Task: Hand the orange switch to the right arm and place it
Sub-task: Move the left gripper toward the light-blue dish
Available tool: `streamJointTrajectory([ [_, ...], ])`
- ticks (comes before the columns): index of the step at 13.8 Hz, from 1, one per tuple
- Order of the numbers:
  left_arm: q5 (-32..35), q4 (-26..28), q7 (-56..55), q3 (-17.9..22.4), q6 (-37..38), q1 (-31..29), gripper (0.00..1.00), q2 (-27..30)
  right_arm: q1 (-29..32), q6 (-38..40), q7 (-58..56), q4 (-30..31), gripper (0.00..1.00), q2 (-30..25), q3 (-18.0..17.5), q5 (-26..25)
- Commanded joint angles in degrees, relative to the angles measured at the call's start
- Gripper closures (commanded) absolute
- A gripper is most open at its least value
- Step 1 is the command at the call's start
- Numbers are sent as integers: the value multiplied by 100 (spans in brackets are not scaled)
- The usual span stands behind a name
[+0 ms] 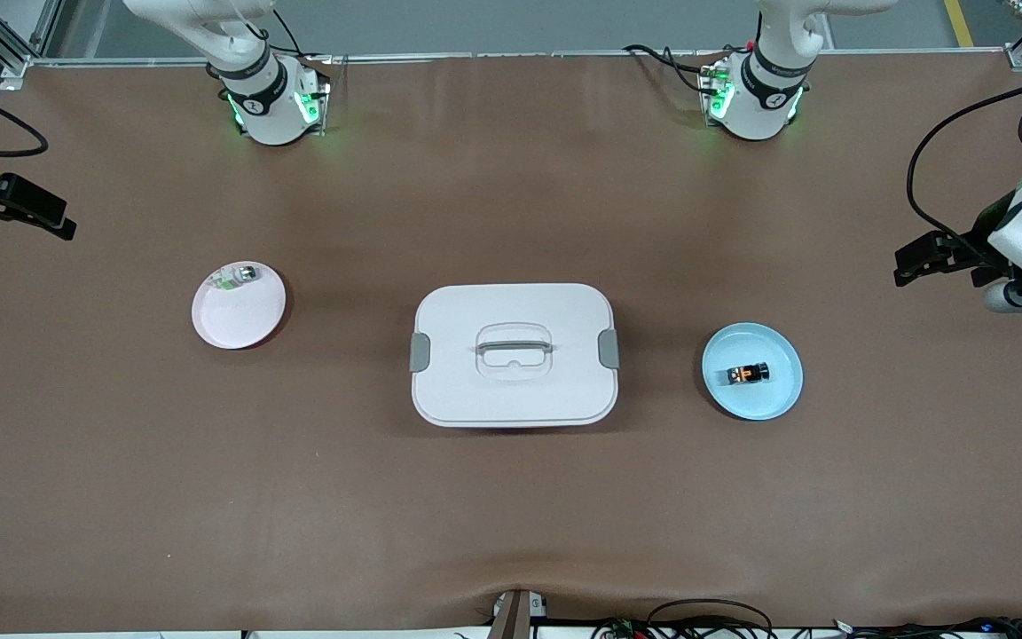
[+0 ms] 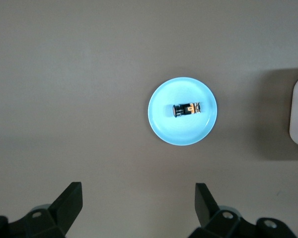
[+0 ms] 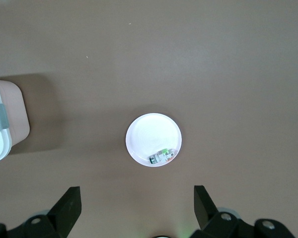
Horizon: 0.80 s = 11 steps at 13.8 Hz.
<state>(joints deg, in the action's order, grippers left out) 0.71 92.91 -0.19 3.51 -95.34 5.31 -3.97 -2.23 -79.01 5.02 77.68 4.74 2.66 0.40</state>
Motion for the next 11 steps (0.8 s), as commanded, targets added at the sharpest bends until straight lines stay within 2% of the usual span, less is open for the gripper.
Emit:
streamJointTrajectory([
  [1, -1, -98, 19, 0, 191, 57, 0, -68, 12, -53, 34, 125, 0, -140, -11, -48],
  [6, -45, -115, -534, -122, 139, 400, 0, -612, 12, -62, 43, 134, 0, -140, -11, -13],
  [11, -343, -98, -904, -193, -659, 585, 0, -1227, 12, -150, 34, 134, 0, -140, -11, -13],
])
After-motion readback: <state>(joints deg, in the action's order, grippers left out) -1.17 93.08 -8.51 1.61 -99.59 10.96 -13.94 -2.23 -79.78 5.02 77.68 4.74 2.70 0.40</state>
